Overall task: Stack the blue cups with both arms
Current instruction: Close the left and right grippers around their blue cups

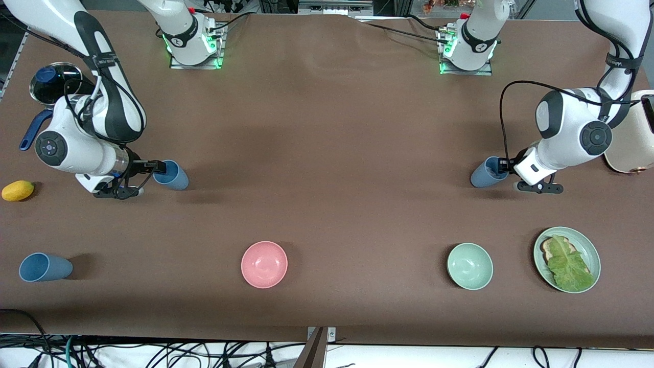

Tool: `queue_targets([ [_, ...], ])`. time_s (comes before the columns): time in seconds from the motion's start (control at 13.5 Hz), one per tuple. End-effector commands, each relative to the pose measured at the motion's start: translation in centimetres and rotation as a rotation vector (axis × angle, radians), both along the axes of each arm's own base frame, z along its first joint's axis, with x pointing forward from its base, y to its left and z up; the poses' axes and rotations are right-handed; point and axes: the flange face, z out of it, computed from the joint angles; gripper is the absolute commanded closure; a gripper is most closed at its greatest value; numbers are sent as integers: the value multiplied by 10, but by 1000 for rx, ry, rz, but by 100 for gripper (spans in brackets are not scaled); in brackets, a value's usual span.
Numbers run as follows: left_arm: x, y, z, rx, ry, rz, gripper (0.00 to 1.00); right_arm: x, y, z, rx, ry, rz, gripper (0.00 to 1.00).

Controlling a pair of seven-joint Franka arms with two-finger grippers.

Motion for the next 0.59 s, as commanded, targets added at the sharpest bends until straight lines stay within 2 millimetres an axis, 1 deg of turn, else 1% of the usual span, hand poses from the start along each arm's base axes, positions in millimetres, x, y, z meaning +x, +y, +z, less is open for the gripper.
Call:
queue_targets([
  [0.0,10,-31,11,-38,-1,102,100,-2,-1,-1,-1,-5,16,73],
  [0.07,12,-41,15,-34,-4,143,100,-1,-1,1,-1,-7,17,81],
  [0.15,15,-55,19,-33,-3,170,100,0,-1,3,-1,-10,17,87],
  [0.22,17,-67,25,-32,6,198,100,0,-1,5,-1,-13,17,91],
  [0.3,19,-84,31,-29,22,229,100,0,-1,5,-1,-13,15,95],
  [0.37,24,-107,45,-23,38,290,100,1,-1,8,-2,-19,17,99],
  [0.45,29,-138,62,-17,53,354,100,4,0,13,-2,-28,19,100],
  [0.52,31,-173,76,-17,62,400,100,7,1,18,-3,-37,22,100],
])
